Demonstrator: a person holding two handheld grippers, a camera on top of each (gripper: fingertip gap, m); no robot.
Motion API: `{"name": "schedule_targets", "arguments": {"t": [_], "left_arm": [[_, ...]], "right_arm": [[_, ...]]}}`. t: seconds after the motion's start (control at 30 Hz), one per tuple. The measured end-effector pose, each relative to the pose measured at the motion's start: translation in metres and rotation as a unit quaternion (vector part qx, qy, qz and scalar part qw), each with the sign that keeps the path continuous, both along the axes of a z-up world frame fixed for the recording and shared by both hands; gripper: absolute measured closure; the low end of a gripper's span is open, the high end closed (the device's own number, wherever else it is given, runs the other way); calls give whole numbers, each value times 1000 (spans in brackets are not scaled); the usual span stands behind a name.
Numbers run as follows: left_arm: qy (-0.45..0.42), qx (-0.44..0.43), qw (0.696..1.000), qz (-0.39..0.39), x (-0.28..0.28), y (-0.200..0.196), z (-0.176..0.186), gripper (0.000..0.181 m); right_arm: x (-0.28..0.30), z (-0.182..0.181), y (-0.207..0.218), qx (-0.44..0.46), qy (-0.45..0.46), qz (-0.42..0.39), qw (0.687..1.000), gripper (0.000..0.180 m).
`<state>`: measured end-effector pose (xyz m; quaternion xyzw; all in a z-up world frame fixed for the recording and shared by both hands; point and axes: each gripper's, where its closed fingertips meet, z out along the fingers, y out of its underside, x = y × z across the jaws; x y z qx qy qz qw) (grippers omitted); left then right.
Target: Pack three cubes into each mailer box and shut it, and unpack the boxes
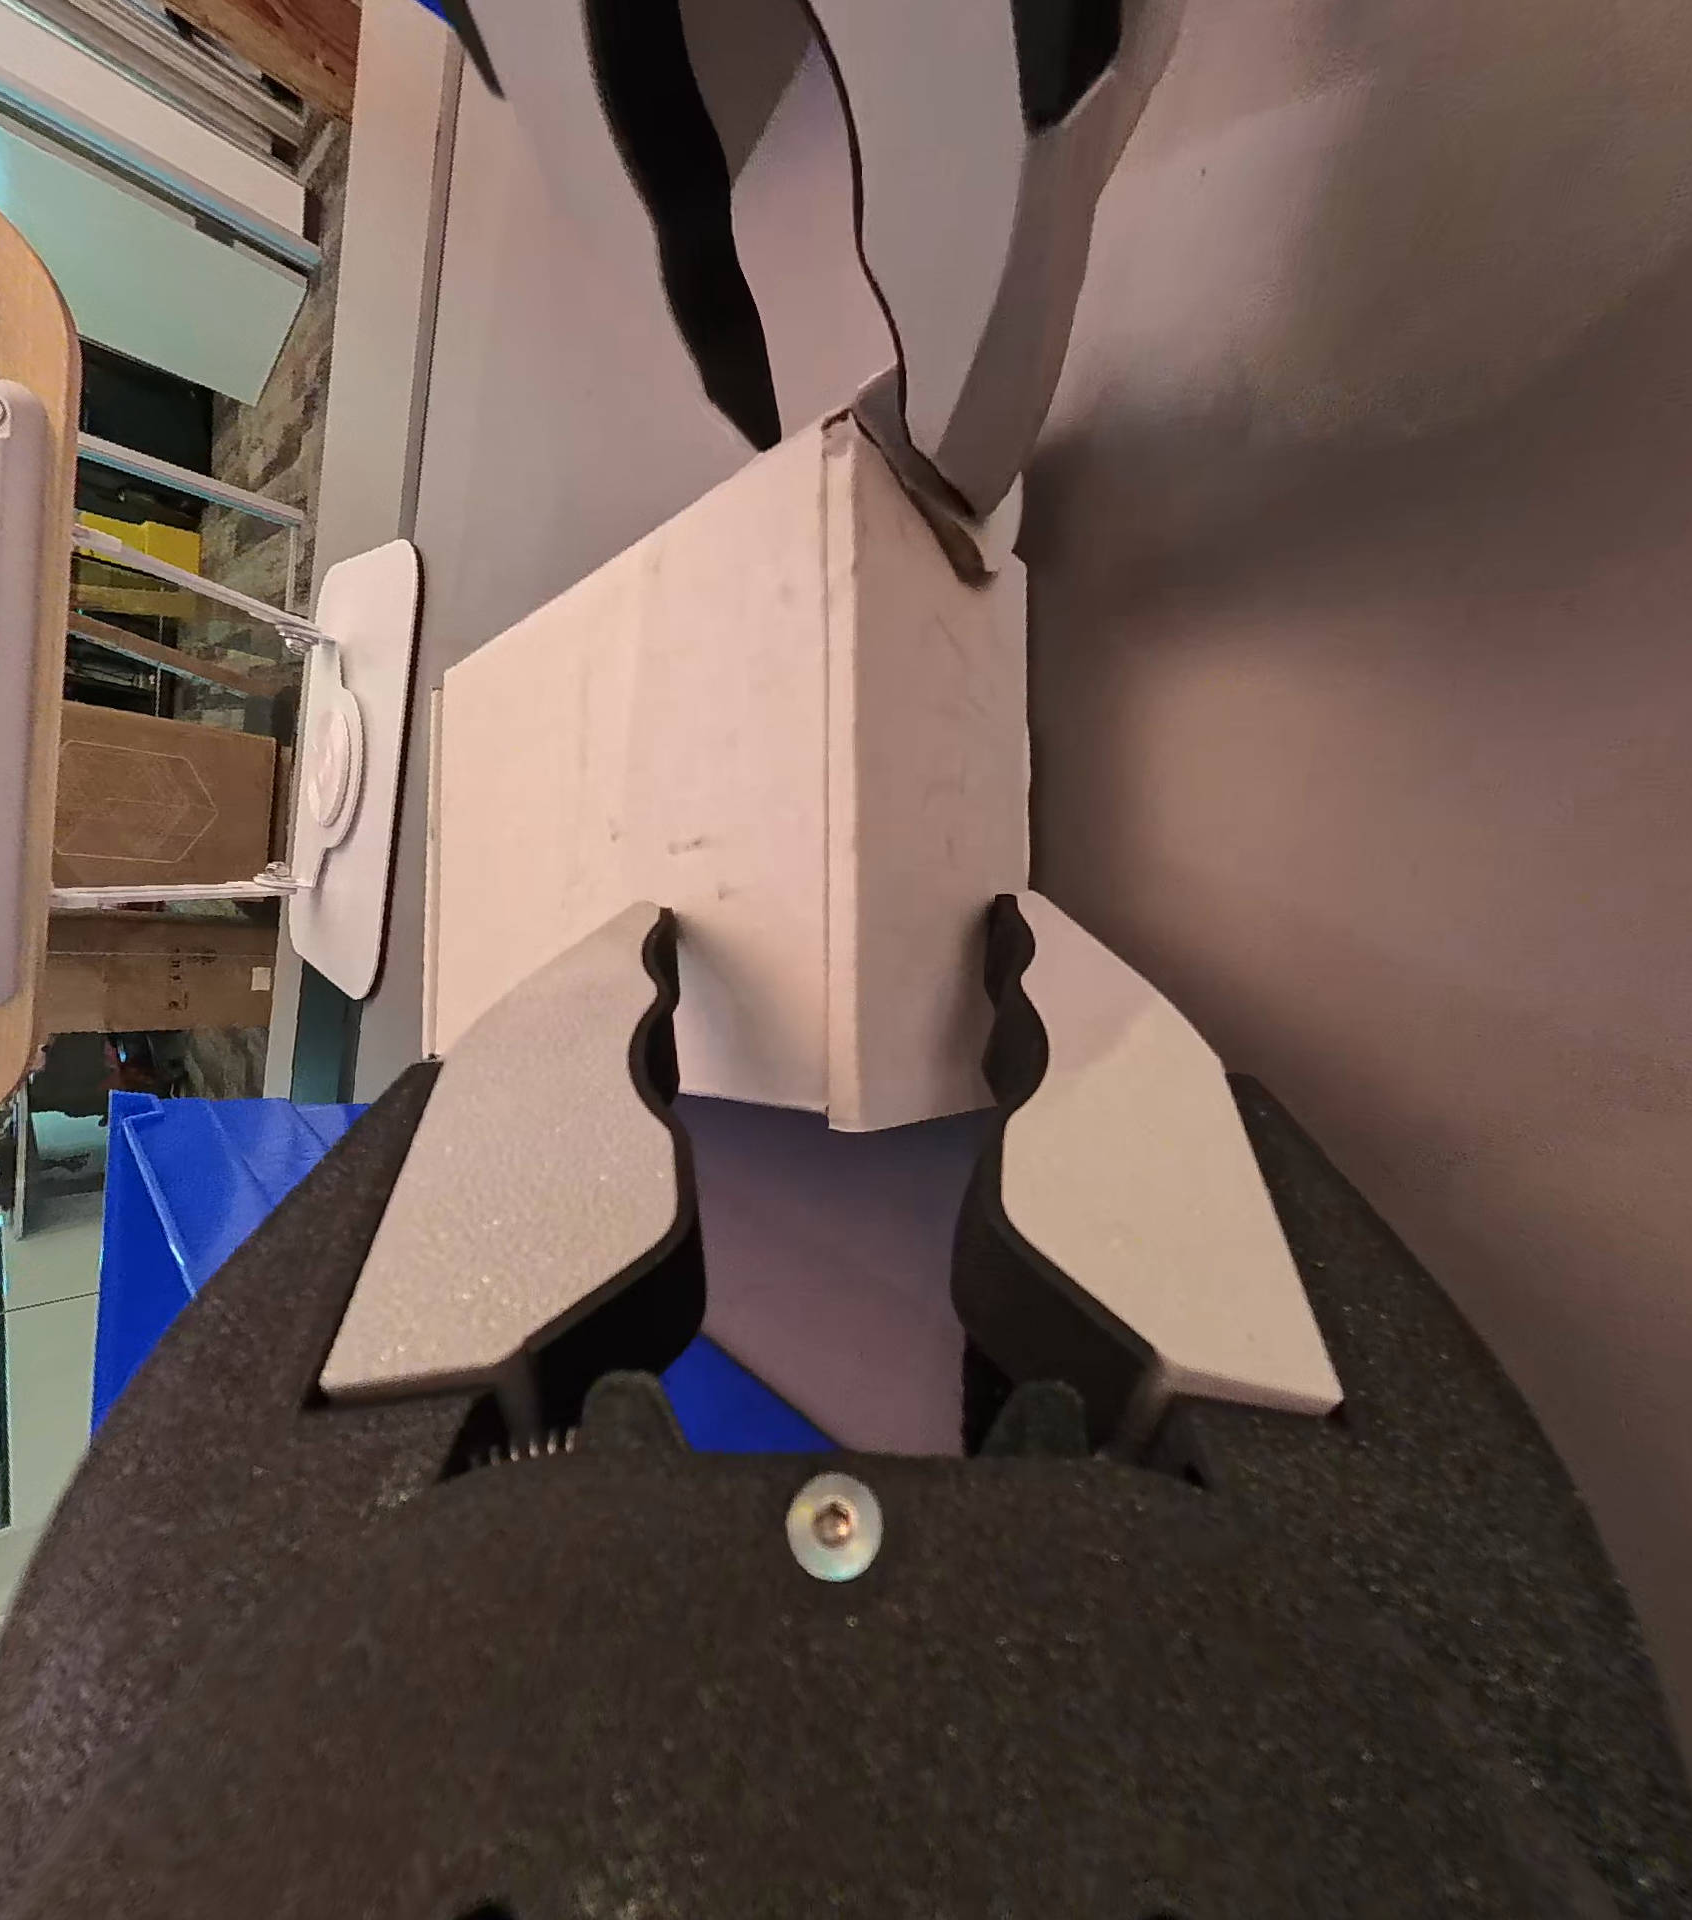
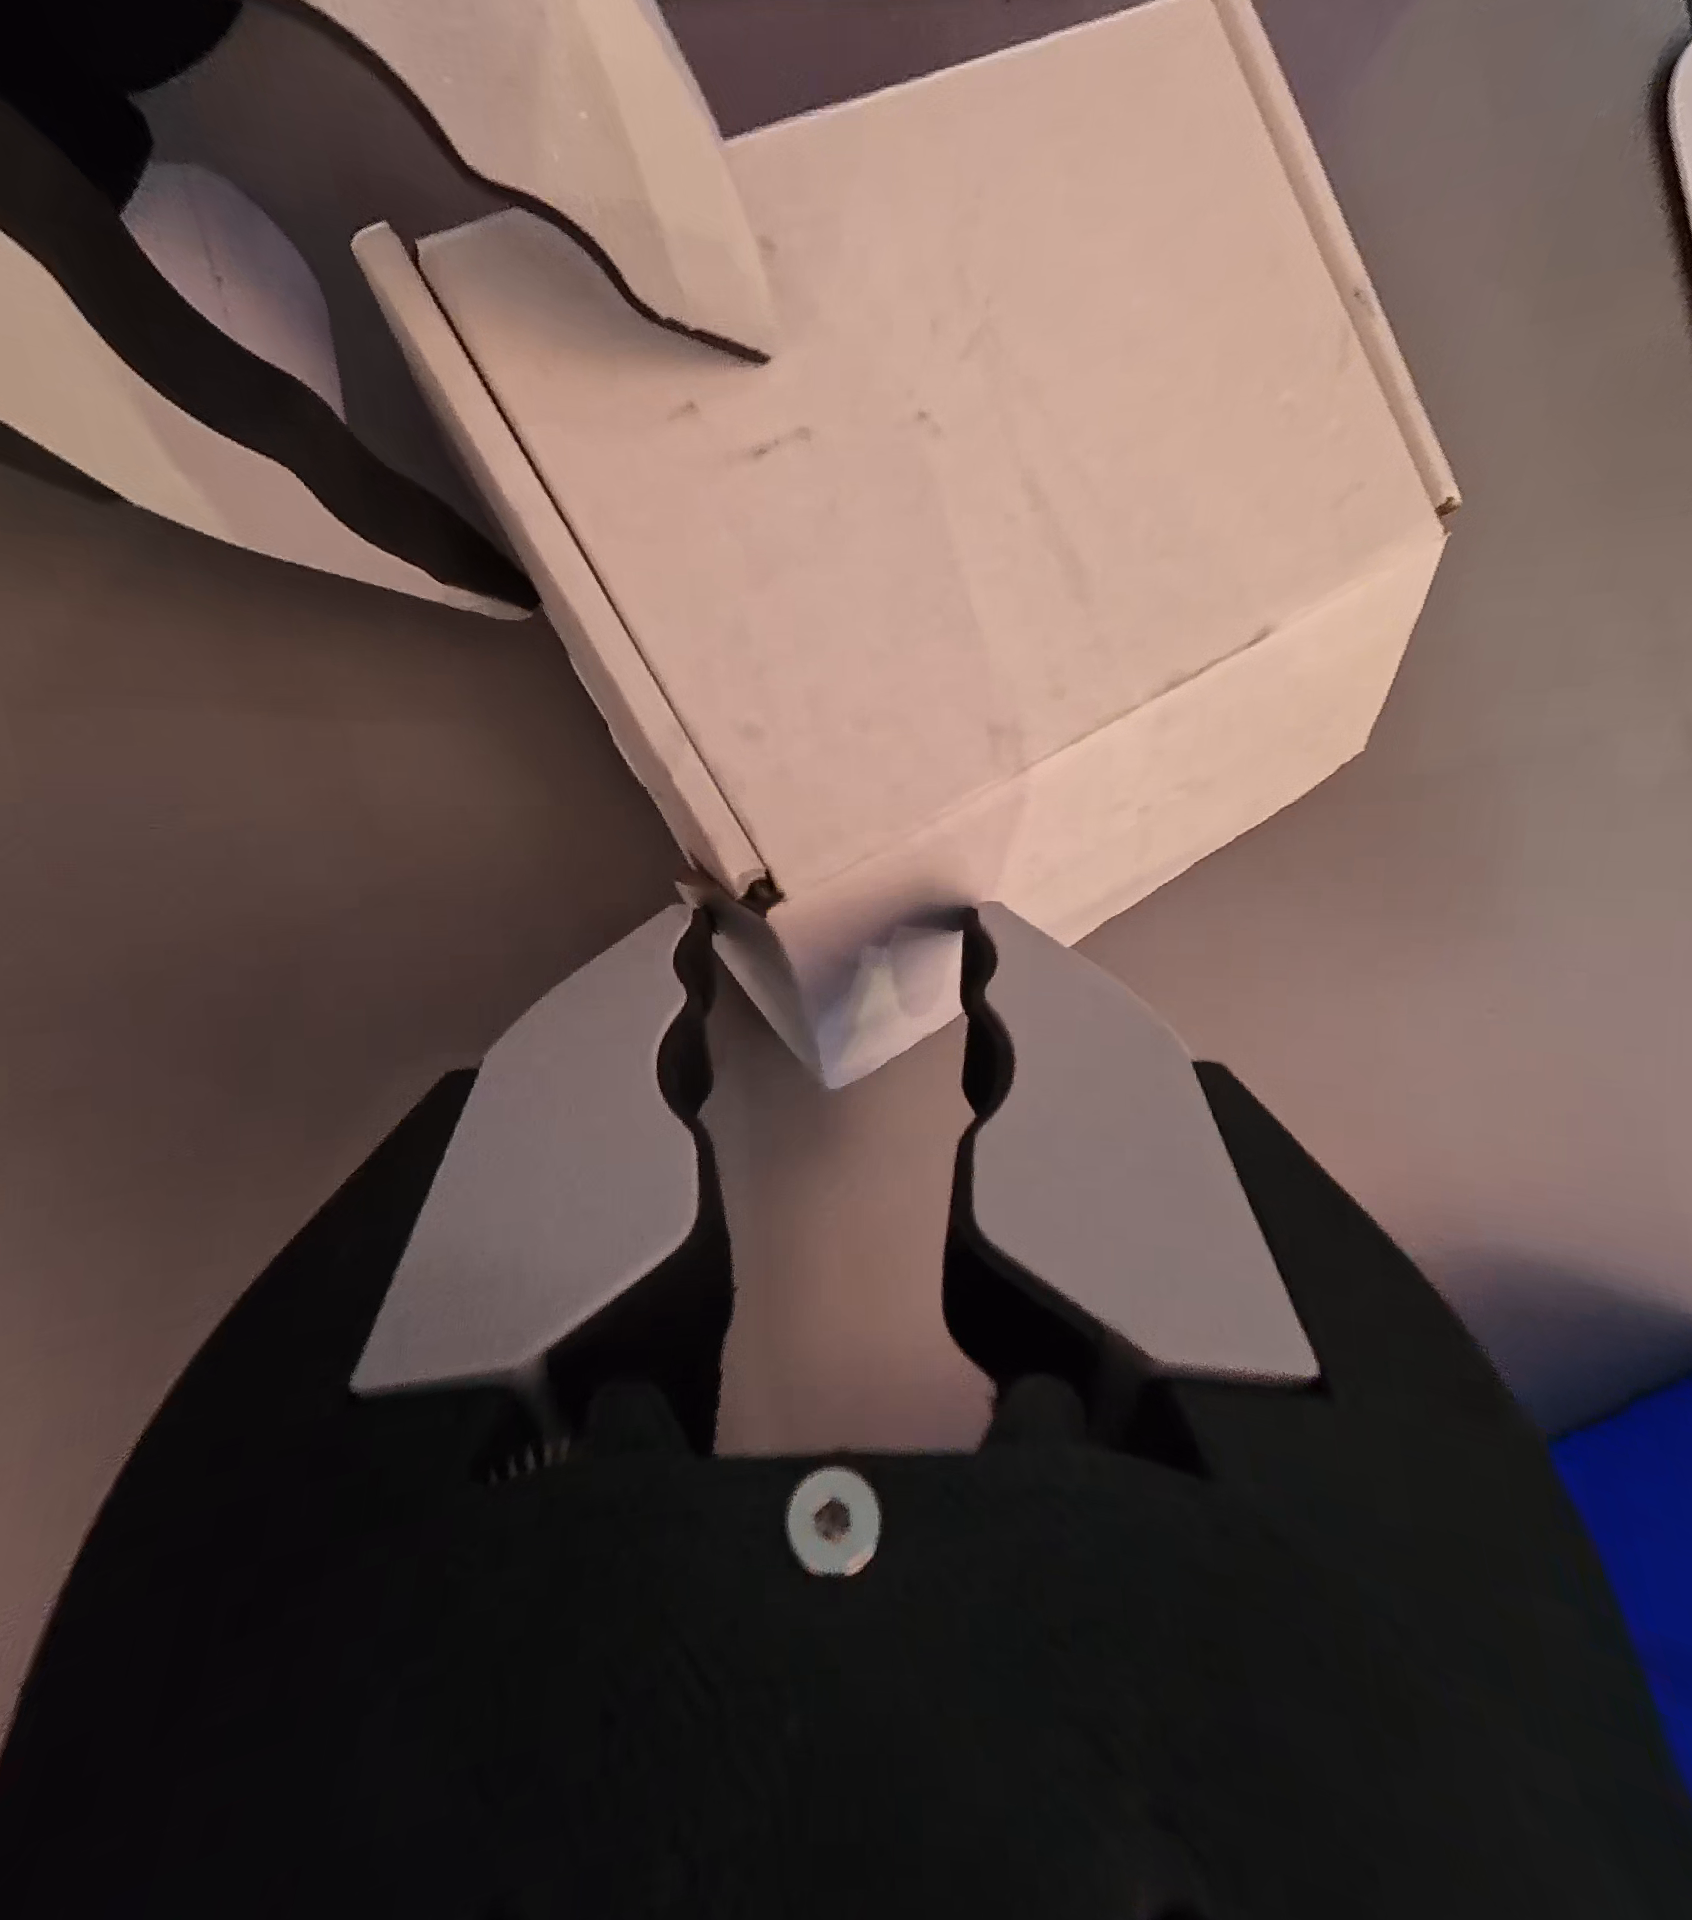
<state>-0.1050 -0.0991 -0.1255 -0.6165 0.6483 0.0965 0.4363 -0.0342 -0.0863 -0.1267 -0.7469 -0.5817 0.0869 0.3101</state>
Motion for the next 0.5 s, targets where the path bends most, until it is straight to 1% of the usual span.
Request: {"name": "schedule_targets", "arguments": {"t": [0.07,0.17,0.2,0.3,0.37,0.43,0.5], "left_arm": [[2,1,1000,-1,-1,0,0,123],[8,4,1000,-4,-2,0,0,123],[12,7,1000,-6,-2,-1,0,123],[22,16,1000,-14,-3,-1,0,123],[25,16,999,-22,-4,-2,0,124],[28,15,999,-24,-5,-3,0,124],[32,16,999,-25,-7,-3,0,125]], "right_arm": [[2,1,-2,-11,21,-17,1000,129],[19,-2,2,-15,43,-67,997,120],[23,-4,0,-31,56,-80,995,118],[25,-11,-15,-138,115,-119,977,114],[21,-12,-23,-202,150,-126,960,113],[19,-16,-27,-241,163,-121,949,113],[17,-17,-26,-252,172,-117,945,115]]}}
